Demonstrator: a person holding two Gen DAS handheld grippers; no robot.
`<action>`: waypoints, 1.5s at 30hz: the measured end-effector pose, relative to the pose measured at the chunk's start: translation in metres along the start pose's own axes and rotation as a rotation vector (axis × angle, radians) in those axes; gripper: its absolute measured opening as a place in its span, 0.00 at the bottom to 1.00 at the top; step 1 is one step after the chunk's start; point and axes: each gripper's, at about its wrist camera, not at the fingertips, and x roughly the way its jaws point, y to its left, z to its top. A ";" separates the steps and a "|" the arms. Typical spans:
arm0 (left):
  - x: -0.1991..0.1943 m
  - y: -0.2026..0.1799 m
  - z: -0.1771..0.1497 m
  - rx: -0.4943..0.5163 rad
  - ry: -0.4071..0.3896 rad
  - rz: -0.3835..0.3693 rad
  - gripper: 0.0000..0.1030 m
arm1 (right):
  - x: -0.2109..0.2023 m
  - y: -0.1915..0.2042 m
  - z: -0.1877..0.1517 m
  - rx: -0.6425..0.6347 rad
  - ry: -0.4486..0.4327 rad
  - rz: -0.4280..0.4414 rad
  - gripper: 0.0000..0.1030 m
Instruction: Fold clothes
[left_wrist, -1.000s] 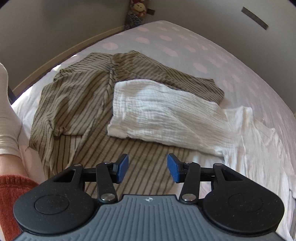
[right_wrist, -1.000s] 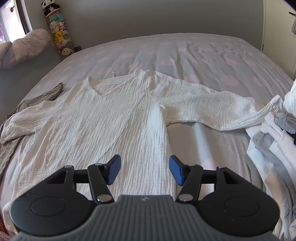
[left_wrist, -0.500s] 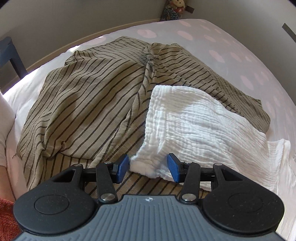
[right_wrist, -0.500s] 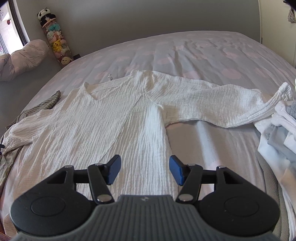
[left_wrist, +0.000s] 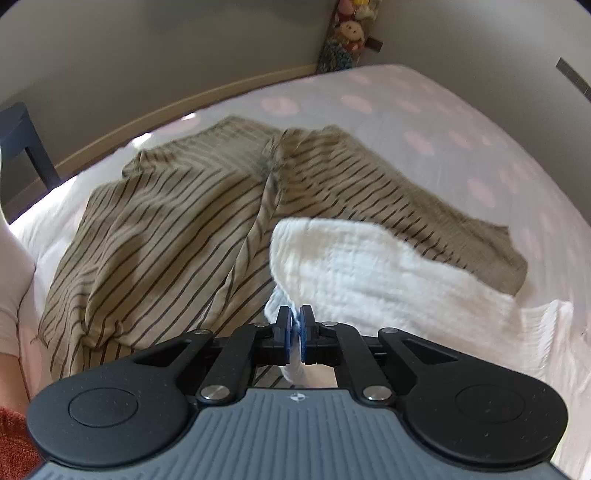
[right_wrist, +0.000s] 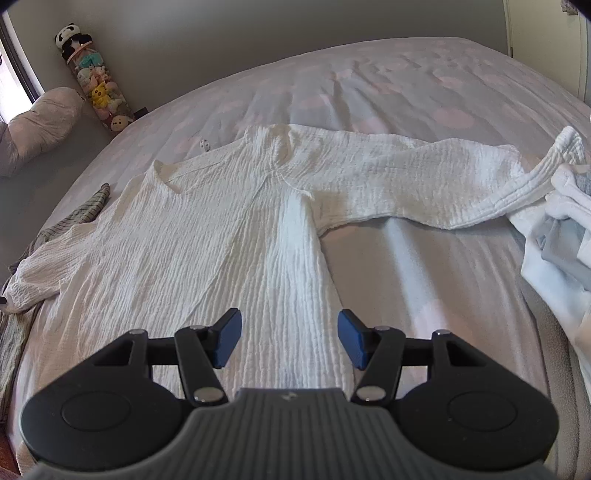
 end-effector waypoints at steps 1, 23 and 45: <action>-0.010 -0.008 0.006 0.006 -0.024 -0.020 0.02 | 0.000 -0.001 0.000 0.008 -0.001 0.007 0.59; -0.094 -0.347 -0.018 0.545 -0.171 -0.427 0.02 | 0.004 -0.035 -0.004 0.203 0.011 0.091 0.59; 0.029 -0.410 -0.226 0.711 0.326 -0.623 0.08 | 0.020 -0.049 -0.005 0.267 0.057 0.123 0.59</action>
